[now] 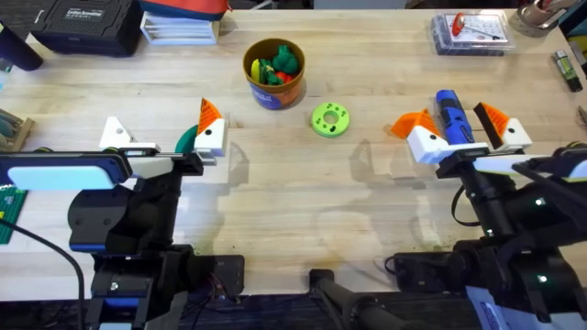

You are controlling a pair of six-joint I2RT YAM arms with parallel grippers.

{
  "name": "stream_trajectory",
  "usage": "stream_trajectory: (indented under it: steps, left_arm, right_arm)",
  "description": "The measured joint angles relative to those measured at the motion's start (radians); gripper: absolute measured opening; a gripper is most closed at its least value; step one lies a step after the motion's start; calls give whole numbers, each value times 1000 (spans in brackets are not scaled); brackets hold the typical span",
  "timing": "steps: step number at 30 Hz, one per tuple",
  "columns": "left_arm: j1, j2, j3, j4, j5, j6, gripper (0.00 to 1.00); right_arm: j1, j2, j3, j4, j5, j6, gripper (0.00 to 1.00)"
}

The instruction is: Pick up the gripper from the table and insert it into the empty holder that is missing its gripper. Then pick up a screw, insert it into the mounting hole, and use the screwdriver to tighten it. Finally, clean up the table by picking up the vegetable and placing it into the bucket.

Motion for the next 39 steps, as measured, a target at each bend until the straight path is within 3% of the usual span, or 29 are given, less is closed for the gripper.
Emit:
stream_trajectory:
  steps: [9,13,17,20,24,29,30,36,37,38,39]
  left_arm:
    - [0,0,10,-11,-8,0,986]
    - [0,61,139,-101,-25,0,986]
    - [0,230,389,-259,-36,1,986]
    - [0,423,621,-477,-53,1,986]
    - [0,680,831,-680,-81,4,986]
    - [0,894,916,-721,-91,8,986]
    - [0,975,917,-791,-105,8,986]
    - [0,1134,917,-917,-144,28,987]
    - [0,1155,917,-925,-148,37,972]
    - [0,1174,917,-930,-150,45,889]
    - [0,1205,917,-916,-158,64,472]
  right_arm:
    - [0,0,5,-25,1,5,992]
    - [0,21,103,-224,-6,33,992]
    - [0,123,285,-440,-14,65,992]
    - [0,241,478,-591,-18,79,992]
    - [0,399,687,-695,-19,83,992]
    - [0,495,758,-704,-21,87,992]
    - [0,509,758,-712,-21,90,992]
    - [0,510,758,-712,-21,94,992]
    - [0,510,758,-712,-21,94,992]
    - [0,510,758,-711,-21,94,992]
    - [0,510,758,-708,-21,94,992]
